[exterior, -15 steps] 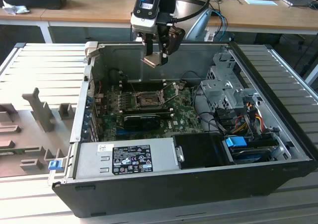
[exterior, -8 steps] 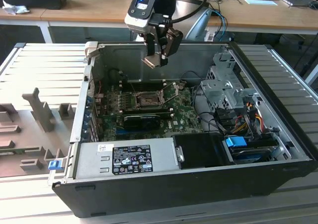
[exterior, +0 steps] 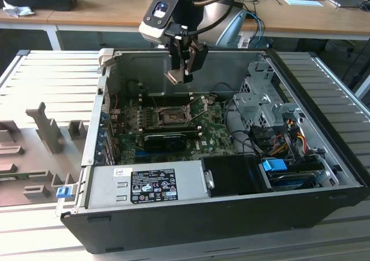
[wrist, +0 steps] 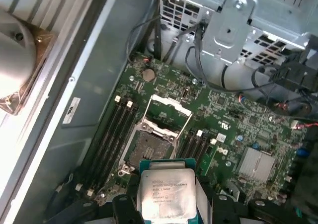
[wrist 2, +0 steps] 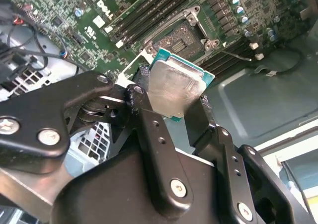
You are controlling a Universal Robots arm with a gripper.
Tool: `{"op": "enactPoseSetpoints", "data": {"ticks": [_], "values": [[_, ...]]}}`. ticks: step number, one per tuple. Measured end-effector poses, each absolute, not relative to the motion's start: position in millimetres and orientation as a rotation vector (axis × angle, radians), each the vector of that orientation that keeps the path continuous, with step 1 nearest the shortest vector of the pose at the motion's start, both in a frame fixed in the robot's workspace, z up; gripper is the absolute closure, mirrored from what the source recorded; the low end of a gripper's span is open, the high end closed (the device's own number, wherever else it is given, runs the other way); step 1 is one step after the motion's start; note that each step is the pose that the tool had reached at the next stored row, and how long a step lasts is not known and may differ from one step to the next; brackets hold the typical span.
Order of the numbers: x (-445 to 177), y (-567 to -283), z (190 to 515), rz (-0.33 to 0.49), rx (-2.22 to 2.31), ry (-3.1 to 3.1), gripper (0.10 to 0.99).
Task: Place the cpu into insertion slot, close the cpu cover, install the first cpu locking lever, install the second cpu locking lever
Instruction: 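Place the cpu into insertion slot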
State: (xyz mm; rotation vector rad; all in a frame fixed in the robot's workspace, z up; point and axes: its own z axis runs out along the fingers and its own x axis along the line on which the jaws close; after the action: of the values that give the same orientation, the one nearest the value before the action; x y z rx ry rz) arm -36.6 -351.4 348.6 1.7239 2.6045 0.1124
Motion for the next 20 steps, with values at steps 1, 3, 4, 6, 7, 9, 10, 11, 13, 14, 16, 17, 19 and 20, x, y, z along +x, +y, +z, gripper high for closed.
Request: {"op": "enactPoseSetpoints", "data": {"ticks": [1,3,4,6,7,9,10,11,13,14,16,17,19,20], "values": [[-37,-351,347,0.111,1.743,2.593,0.557],[-36,-351,343,0.108,1.819,2.54,0.557],[-36,-351,343,0.108,1.836,2.527,0.557],[-36,-351,342,0.108,1.862,2.508,0.557],[-37,-351,341,0.108,1.869,2.502,0.557],[-37,-351,339,0.108,1.871,2.501,0.557],[-37,-351,338,0.108,1.871,2.5,0.557],[-37,-351,338,0.107,1.871,2.5,0.557],[-37,-351,337,0.108,1.871,2.5,0.557],[-37,-351,336,0.108,1.871,2.5,0.557],[-37,-351,333,0.107,1.872,2.5,0.557],[-37,-351,333,0.107,1.872,2.5,0.557],[-37,-351,332,0.107,1.872,2.5,0.557],[-37,-351,331,0.107,1.872,2.5,0.557]]}}
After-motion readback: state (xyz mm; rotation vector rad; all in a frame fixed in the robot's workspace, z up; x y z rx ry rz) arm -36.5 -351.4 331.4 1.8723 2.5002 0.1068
